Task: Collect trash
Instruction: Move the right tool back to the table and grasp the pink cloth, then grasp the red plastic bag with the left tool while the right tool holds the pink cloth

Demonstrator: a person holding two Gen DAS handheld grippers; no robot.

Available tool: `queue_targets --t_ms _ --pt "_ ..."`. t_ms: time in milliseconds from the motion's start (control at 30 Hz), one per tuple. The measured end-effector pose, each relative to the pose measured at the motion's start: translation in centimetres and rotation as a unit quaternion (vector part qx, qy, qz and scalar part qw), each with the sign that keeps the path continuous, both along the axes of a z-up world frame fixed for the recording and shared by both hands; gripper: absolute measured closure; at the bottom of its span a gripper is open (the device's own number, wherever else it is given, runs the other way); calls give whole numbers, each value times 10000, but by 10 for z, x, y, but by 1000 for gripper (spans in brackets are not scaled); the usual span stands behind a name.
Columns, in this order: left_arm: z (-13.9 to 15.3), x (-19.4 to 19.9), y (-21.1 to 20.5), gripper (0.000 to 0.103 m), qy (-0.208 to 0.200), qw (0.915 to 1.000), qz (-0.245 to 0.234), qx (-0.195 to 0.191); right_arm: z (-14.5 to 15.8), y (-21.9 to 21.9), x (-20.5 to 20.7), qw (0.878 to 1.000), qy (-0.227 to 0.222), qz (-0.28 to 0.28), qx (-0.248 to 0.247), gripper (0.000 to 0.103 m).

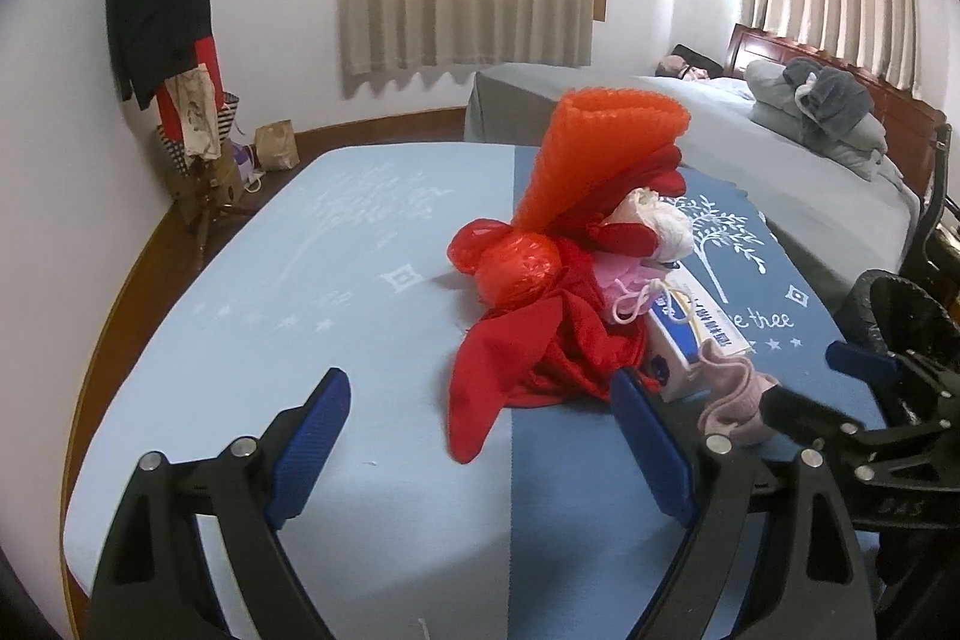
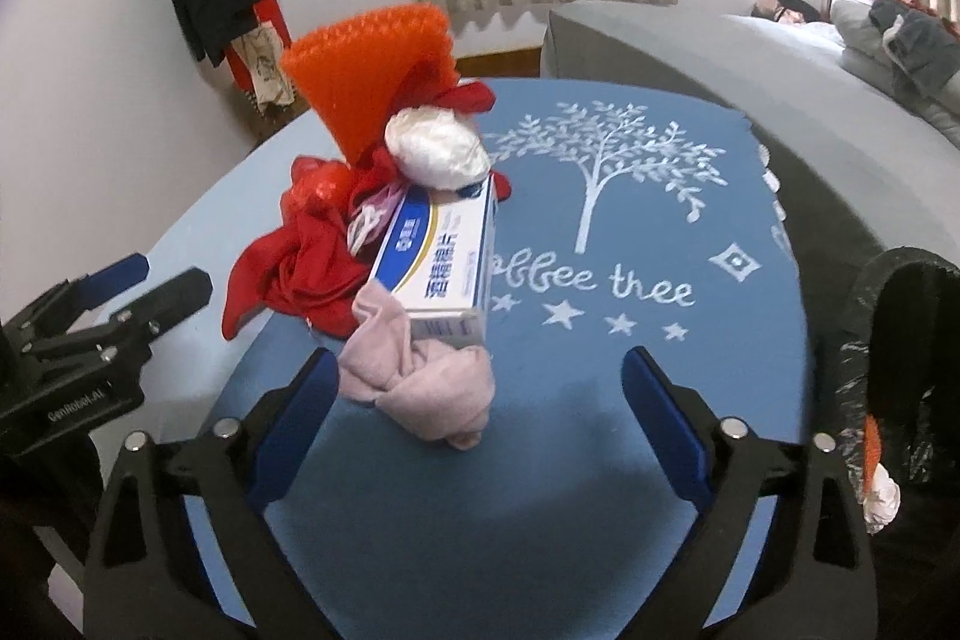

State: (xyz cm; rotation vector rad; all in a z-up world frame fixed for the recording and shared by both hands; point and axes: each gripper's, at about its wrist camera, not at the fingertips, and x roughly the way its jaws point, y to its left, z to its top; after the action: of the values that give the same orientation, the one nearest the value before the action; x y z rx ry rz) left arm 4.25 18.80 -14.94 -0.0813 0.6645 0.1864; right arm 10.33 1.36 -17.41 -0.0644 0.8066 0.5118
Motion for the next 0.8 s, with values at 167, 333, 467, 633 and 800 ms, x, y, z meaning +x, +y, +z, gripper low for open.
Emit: queue_targets --t_ms 167,333,467,633,800 --pt "-2 1 3 17 30 10000 19 -18 -12 7 4 9996 231 113 -87 28" --pt "-3 2 3 17 49 10000 2 -45 -22 13 6 9983 490 311 -22 45" --pt "-4 5 -1 17 72 9999 -53 -74 -21 14 5 9972 570 484 63 61" --pt "-4 11 -9 17 56 9998 -150 -105 -11 3 4 9975 555 412 146 64" --pt "-4 21 -17 21 48 9997 -219 -131 0 -16 2 9989 410 184 133 64"
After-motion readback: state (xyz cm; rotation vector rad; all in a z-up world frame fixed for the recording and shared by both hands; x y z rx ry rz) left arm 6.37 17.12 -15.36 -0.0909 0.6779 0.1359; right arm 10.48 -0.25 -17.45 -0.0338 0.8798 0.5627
